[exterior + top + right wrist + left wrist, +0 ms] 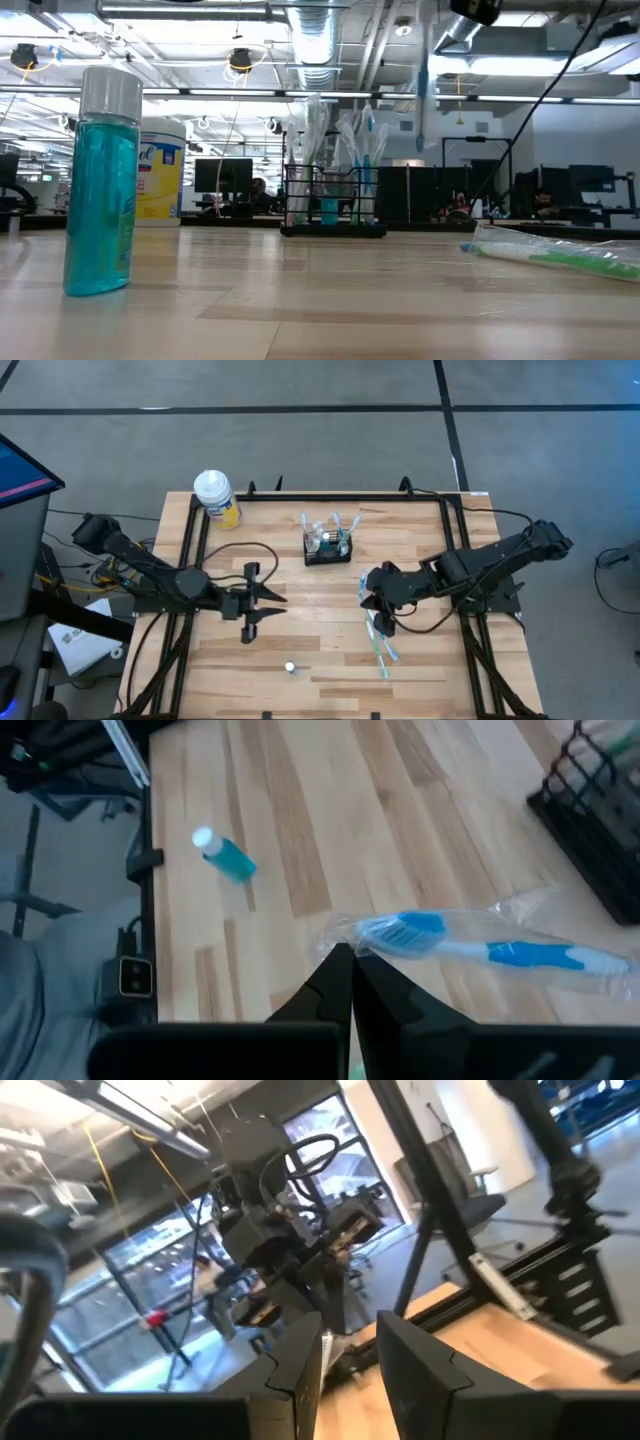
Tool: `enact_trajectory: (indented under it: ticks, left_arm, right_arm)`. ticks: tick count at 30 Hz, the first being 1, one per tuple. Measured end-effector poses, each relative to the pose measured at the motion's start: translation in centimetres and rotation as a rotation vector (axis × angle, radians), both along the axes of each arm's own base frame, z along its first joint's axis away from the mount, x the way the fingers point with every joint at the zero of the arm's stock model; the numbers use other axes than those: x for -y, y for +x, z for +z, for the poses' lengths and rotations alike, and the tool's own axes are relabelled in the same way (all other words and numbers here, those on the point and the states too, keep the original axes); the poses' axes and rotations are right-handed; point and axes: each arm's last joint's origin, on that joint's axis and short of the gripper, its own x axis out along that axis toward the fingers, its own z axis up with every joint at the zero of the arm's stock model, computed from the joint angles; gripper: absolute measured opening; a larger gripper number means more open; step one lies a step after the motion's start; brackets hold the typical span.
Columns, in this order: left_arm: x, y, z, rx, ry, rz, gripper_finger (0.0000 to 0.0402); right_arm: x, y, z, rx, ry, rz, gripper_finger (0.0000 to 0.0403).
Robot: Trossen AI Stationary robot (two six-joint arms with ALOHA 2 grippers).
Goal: Pick & Place toothbrushing station
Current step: Put the blue toothbrush into the black mesh organizer
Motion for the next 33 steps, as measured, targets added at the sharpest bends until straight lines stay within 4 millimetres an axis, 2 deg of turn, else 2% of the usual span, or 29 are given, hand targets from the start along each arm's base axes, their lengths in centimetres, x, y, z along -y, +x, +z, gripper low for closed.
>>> enact_trajectory:
  ticks: [5, 8, 14, 21, 28, 33]
  left_arm:
    - [0.1, 1.8, -1.1, 0.056, 0.102, 0.035, 0.0092]
    - [0.3, 3.0, -1.3, 0.077, 0.16, 0.0, 0.0092]
    - [0.6, 6.3, -1.5, 0.051, 0.181, 0.007, 0.0092]
    - [-0.1, 9.5, -2.0, 0.021, 0.185, 0.064, 0.0092]
    - [-0.7, 10.1, -2.8, -0.014, 0.148, 0.078, 0.0096]
    - [-1.1, 10.2, -2.8, -0.02, 0.116, 0.086, 0.0129]
  right_arm:
    - [0.1, 0.6, 0.6, 0.078, 0.004, 0.045, 0.0]
    - [0.1, 1.0, 0.9, 0.125, -0.002, 0.058, 0.0]
    - [0.1, 1.5, 1.7, 0.221, -0.019, 0.085, 0.0]
    - [0.0, 1.9, 2.2, 0.289, -0.045, 0.117, 0.0]
    - [0.0, 1.9, 2.3, 0.306, -0.064, 0.134, 0.0]
    - [0.0, 2.0, 2.5, 0.329, -0.07, 0.141, 0.0]
